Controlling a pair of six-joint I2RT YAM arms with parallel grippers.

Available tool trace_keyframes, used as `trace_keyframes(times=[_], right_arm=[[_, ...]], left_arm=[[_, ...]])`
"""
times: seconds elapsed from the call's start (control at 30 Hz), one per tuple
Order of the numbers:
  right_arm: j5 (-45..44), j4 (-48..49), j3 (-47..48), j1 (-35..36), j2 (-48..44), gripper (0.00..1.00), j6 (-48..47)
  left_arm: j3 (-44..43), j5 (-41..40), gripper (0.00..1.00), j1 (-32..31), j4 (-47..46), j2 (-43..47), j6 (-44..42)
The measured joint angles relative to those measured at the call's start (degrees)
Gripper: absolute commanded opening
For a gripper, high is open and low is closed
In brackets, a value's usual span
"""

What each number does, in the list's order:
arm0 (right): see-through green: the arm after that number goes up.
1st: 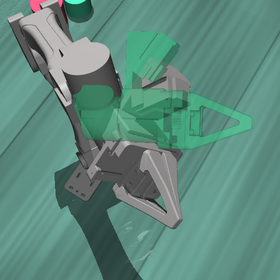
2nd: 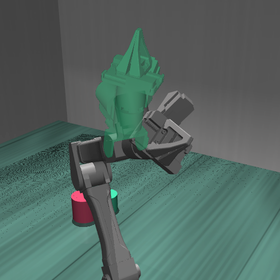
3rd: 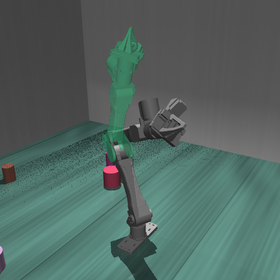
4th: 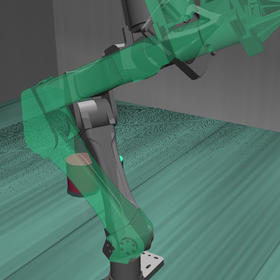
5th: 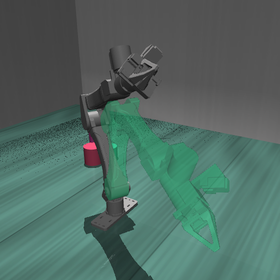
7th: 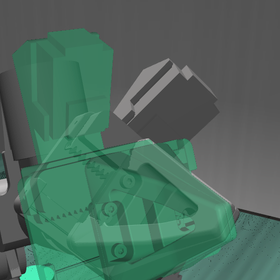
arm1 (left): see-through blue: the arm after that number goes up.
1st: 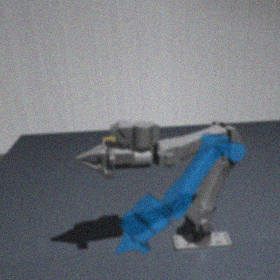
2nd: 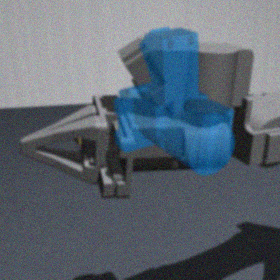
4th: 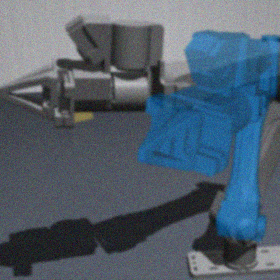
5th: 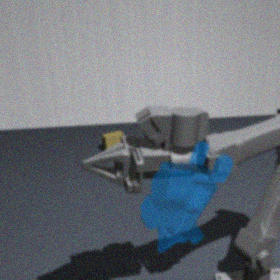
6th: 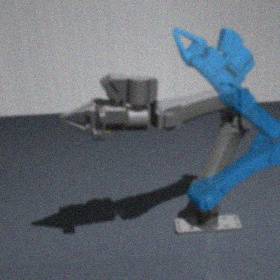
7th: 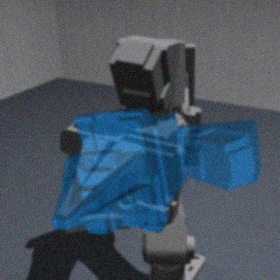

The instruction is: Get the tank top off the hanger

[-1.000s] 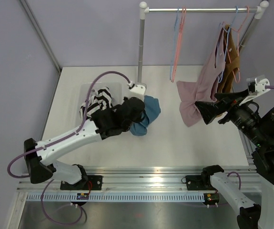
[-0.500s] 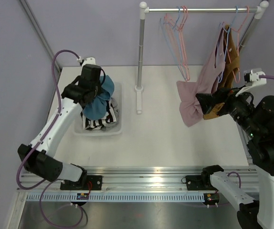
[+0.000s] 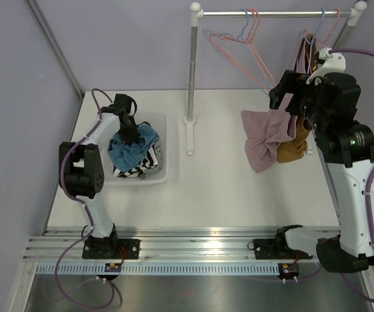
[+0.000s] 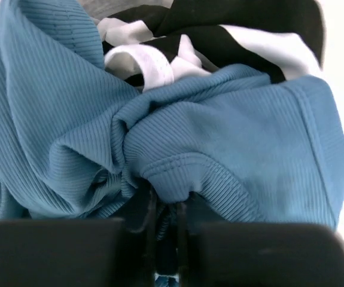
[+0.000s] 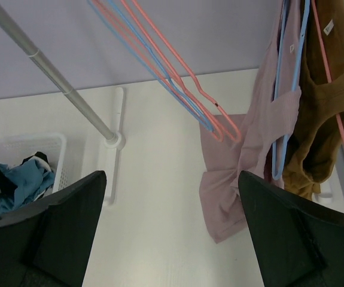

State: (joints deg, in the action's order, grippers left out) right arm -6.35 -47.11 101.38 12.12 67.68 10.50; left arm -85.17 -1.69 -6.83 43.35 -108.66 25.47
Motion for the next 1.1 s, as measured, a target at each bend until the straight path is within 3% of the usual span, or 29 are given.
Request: trace_keyframes(times=[0.03,0.07,0.23,0.37,0.6,0.7,0.93,0.97,1.03,1.1], right_arm=[[-0.24,-0.50,1.27,-0.44,1.27,1.00,-0.31],[0.02,-0.79,2.49,-1.44,2.60,0.99,-0.61],[2.60,-0.98,6.27,-10.23,8.74,1.00,-1.64],[4.31,-2.34,12.35,-14.38,14.75,1.00,-3.10],[3.02,-3.32,24.41,-15.21,27.10,0.99,-5.66],[2.95,-3.45,25.49,-15.85,30.38,0.93,-6.69],[5.16,-3.82,29.00,-17.53,37.11,0.57,-7.98],[5.68,-3.85,29.24,-17.68,37.62,0.49,-8.04],[6.12,-3.85,29.46,-17.73,38.14,0.47,-8.22],[6.51,-3.87,29.49,-17.75,38.29,0.33,-8.48]], left_arm=[[0.00,0.39,0.35,0.00,0.04,0.57,0.00],[0.00,0.92,0.59,0.00,0.17,1.09,-0.15],[-0.09,3.96,0.97,0.52,1.42,5.90,-0.31],[-2.10,6.51,0.99,1.60,4.00,12.24,-0.92],[-3.63,8.31,0.99,1.70,5.44,27.28,-2.69],[-3.63,8.17,0.99,0.35,6.78,32.92,-3.61],[-0.92,4.81,0.99,-10.91,7.85,43.78,-5.55],[-0.52,3.89,0.99,-12.94,8.11,44.61,-5.75],[-0.15,2.03,0.99,-16.46,8.76,45.22,-6.08],[0.68,0.50,0.99,-18.91,8.94,45.27,-6.27]])
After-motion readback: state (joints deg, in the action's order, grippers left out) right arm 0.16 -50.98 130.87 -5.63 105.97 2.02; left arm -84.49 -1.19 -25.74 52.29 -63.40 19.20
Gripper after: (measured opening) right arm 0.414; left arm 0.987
